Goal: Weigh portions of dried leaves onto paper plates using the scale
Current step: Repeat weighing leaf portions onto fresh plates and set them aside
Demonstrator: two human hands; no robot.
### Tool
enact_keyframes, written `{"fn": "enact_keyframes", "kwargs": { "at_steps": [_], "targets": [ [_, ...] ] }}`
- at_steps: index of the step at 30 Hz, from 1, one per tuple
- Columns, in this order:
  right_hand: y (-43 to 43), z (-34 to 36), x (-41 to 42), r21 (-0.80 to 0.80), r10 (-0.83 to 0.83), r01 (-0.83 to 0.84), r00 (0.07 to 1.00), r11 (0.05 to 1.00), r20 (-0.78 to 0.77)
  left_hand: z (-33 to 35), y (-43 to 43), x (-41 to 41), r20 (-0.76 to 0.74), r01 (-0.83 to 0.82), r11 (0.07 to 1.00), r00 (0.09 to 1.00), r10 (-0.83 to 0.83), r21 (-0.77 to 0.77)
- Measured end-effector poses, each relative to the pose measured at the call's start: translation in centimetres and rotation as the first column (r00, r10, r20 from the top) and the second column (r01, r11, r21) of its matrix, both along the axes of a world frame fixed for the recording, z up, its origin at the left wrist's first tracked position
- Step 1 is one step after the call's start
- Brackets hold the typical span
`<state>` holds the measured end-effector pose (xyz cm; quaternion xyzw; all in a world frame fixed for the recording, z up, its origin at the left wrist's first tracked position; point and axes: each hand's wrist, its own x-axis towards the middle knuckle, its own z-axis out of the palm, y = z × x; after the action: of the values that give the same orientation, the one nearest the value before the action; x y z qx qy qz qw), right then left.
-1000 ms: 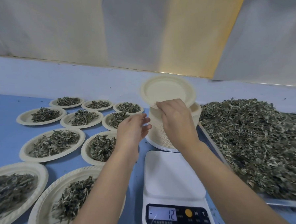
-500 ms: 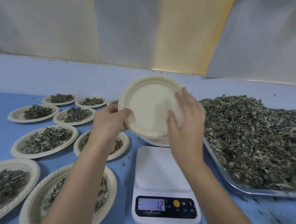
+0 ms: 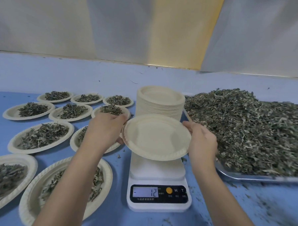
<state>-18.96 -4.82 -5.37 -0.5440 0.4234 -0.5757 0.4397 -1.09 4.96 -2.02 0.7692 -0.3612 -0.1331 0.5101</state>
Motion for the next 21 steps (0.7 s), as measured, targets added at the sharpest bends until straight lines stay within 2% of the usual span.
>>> {"fn": "enact_keyframes", "kwargs": {
  "at_steps": [5,11,18,21],
  "targets": [
    [-0.7,-2.1,0.3,0.079,0.039,-0.037,0.999,0.996,-0.026,-1.3,-0.9,1.0,-0.119,0.03,0.989,0.993,-0.013,0.142],
    [-1.2,-3.1,0.0,0.109,0.045,-0.039,0.997,0.993,-0.058,-1.9,-1.4,0.8,-0.238,0.126,0.965,0.969,-0.07,0.231],
    [-1.3,-3.6,0.1,0.123,0.045,-0.031,0.993,0.992,-0.108,-2.3,-1.3,0.8,-0.234,0.135,0.96,0.969,-0.077,0.245],
    [-1.3,-3.7,0.1,0.132,0.042,-0.028,0.994,0.991,-0.105,-2.2,-1.2,1.0,-0.191,0.165,0.936,0.976,-0.109,0.31]
  ]
}}
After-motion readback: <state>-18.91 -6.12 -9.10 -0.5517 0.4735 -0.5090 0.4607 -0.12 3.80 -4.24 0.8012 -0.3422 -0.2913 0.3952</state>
